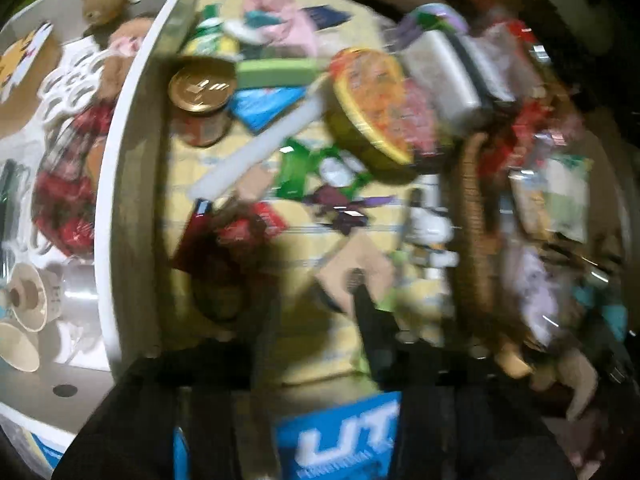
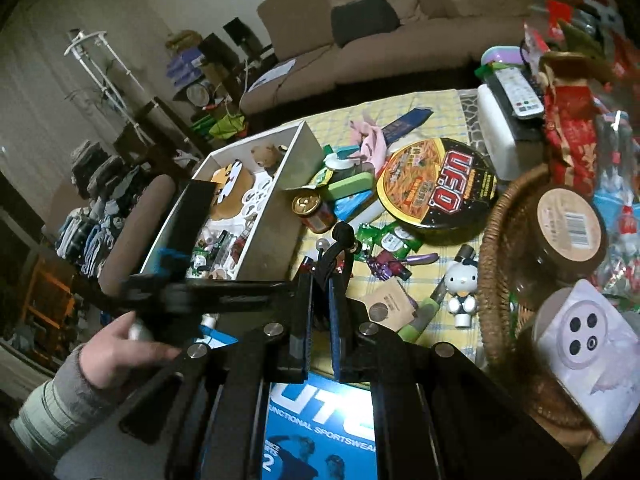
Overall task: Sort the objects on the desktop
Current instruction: 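Lower the left gripper onto the black cable beside the brown pouch, then close the left gripper on the black cable and lift it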
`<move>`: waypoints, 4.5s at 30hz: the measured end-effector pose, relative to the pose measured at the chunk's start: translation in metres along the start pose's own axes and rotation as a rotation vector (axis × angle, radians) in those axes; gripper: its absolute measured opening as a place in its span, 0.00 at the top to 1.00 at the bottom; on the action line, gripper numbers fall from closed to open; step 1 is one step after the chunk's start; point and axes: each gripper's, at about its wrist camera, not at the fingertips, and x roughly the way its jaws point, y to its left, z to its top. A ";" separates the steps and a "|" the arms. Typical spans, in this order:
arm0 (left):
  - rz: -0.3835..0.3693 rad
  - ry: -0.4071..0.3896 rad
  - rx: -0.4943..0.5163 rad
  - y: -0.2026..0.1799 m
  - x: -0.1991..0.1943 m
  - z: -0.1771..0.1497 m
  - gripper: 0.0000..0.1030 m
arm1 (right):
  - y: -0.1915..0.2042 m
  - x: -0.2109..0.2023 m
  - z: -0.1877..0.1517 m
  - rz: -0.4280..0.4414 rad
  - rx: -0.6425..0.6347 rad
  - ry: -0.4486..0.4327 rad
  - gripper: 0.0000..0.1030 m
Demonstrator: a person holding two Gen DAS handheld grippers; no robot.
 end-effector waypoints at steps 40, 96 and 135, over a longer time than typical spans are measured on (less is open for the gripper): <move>-0.022 -0.199 0.021 -0.023 -0.054 -0.010 0.96 | -0.006 0.024 -0.028 0.078 -0.008 0.007 0.92; -0.117 -0.067 0.060 -0.022 0.012 -0.007 0.92 | -0.011 0.020 -0.049 -0.010 0.027 0.047 0.92; -0.186 -0.115 0.110 -0.016 -0.007 -0.016 0.98 | -0.024 0.022 -0.052 -0.015 0.059 0.060 0.92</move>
